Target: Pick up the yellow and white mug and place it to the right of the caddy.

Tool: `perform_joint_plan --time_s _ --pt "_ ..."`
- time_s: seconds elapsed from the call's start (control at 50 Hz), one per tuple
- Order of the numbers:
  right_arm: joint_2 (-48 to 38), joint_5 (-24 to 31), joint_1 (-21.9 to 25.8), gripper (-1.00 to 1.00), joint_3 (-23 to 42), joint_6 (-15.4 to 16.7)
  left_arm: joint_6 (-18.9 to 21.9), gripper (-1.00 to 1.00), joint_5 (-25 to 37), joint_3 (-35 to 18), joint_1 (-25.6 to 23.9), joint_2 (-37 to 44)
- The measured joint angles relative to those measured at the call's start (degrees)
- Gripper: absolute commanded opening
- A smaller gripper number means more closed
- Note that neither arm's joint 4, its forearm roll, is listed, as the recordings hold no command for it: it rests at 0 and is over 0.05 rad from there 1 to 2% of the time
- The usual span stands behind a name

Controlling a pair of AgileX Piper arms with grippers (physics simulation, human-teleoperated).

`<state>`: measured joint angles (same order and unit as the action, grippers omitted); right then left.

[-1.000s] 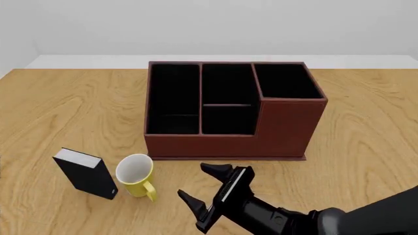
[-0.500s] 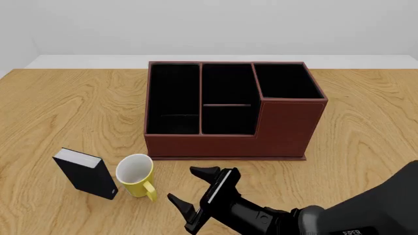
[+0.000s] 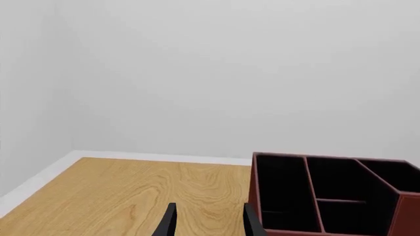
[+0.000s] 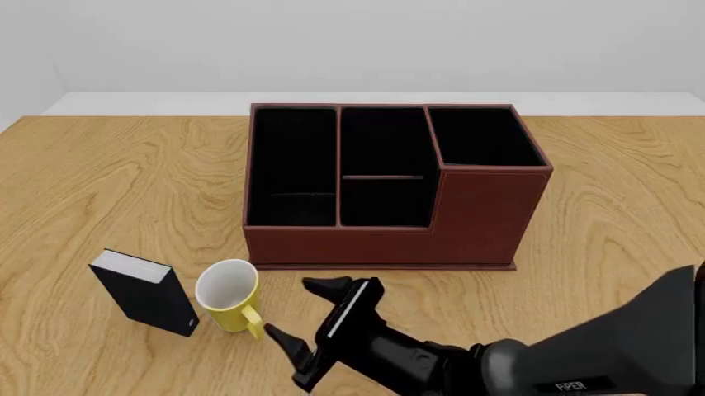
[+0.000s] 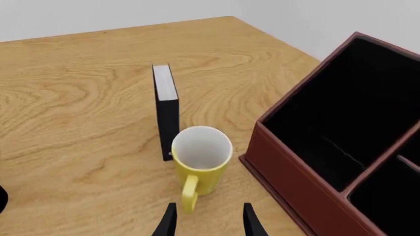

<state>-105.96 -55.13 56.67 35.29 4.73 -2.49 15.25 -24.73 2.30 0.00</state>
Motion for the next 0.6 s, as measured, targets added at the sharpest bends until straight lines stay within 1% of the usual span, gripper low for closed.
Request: perform_joint_plan --time_s 0.6 --pt "-4.45 2.18 1.02 1.0 4.95 -0.21 -0.05 1.0 0.91 -1.33 0.66 0.0"
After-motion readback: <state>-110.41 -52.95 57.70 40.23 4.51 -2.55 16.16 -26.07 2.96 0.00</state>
